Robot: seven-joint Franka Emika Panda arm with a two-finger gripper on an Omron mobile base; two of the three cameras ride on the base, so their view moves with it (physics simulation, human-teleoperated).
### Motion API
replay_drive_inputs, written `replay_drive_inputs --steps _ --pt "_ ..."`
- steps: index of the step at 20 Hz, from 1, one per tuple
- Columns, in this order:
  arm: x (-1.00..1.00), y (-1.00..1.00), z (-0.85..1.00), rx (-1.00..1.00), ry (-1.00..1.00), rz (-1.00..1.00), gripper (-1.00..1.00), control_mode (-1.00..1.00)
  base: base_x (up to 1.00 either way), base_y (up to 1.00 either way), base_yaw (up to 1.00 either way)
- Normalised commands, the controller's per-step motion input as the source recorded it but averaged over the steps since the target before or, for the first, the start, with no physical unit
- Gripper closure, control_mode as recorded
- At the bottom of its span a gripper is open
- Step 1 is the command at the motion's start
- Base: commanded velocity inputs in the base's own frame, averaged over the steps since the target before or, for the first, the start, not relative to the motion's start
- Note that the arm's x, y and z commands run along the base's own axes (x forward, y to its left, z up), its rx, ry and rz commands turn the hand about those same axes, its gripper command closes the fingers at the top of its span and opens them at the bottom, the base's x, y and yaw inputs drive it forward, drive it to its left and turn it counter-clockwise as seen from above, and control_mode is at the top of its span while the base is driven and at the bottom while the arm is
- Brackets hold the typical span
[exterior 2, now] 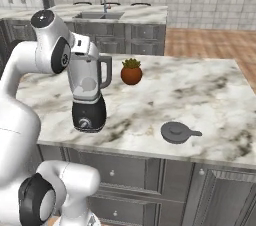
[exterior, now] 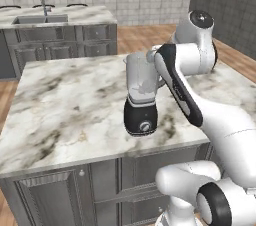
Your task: Grab the onions from the fridge, place them in the blender, close the lid, and turn on the blender to create a marinade.
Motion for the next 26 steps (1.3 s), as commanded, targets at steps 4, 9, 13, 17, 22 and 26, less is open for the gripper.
replay_drive_inputs --steps 4,9,13,17,22,26 --pt "-0.92 -0.07 -0.15 0.00 0.04 0.00 -1.00 -1.00 0.00 0.00 0.00" --pt "-0.47 0.00 -0.37 0.00 0.12 0.00 -1.00 -1.00 0.00 0.00 0.00" --pt "-0.26 0.00 -0.38 0.00 0.19 0.00 -1.00 -1.00 0.00 0.00 0.00" --pt "-0.12 0.00 -0.19 0.00 0.09 0.00 -1.00 1.00 -0.24 0.00 0.01" --pt "0.00 0.00 0.00 0.00 0.00 0.00 -1.00 1.00 -0.87 0.14 0.24" --pt "0.00 0.00 0.00 0.00 0.00 0.00 -1.00 1.00 -0.48 0.76 0.43"
